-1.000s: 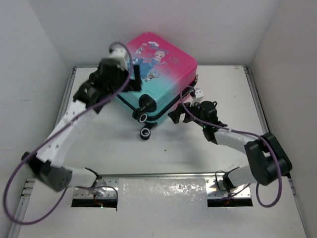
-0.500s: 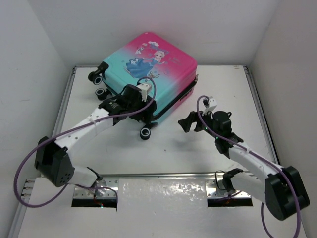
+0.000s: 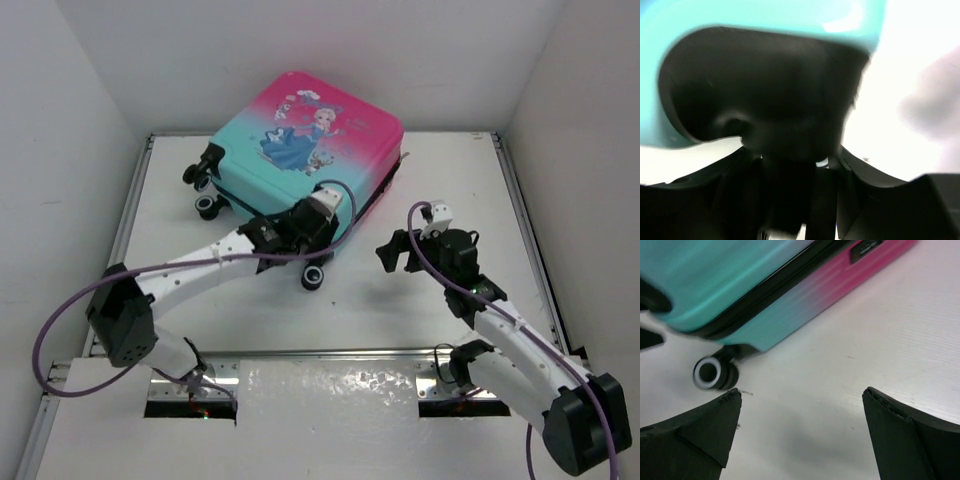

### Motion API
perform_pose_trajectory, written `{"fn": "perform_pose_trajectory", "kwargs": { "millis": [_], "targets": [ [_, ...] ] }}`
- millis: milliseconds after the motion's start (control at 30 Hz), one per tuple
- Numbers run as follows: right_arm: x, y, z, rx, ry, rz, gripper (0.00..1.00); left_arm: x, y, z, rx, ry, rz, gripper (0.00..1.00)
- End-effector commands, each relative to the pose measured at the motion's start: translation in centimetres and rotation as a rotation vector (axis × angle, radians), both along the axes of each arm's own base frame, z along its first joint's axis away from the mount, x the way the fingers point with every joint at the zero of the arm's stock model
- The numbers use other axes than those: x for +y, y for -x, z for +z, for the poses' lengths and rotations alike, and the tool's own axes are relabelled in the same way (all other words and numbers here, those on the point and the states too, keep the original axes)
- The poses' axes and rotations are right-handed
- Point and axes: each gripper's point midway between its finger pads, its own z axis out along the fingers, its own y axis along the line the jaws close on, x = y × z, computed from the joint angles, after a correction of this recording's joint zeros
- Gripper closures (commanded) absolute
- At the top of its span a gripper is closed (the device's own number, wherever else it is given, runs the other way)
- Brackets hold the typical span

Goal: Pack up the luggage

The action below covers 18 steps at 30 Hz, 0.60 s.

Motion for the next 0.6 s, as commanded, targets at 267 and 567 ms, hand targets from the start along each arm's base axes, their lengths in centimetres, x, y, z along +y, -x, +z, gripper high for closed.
{"fn": "perform_pose_trajectory", "kwargs": {
  "millis": [267,567],
  "targets": [
    [-14.0,-5.1,2.4,0.102,0.169,-0.565,0.01,4.0,17.0,2.3,0.072,0.016,-0.095,1.0],
    [-6.3,-4.1,-2.6,0.199,0.048,-0.309,0.01,12.4,12.4,11.5,-0.206,0.312,0.469,0.0]
  ]
}}
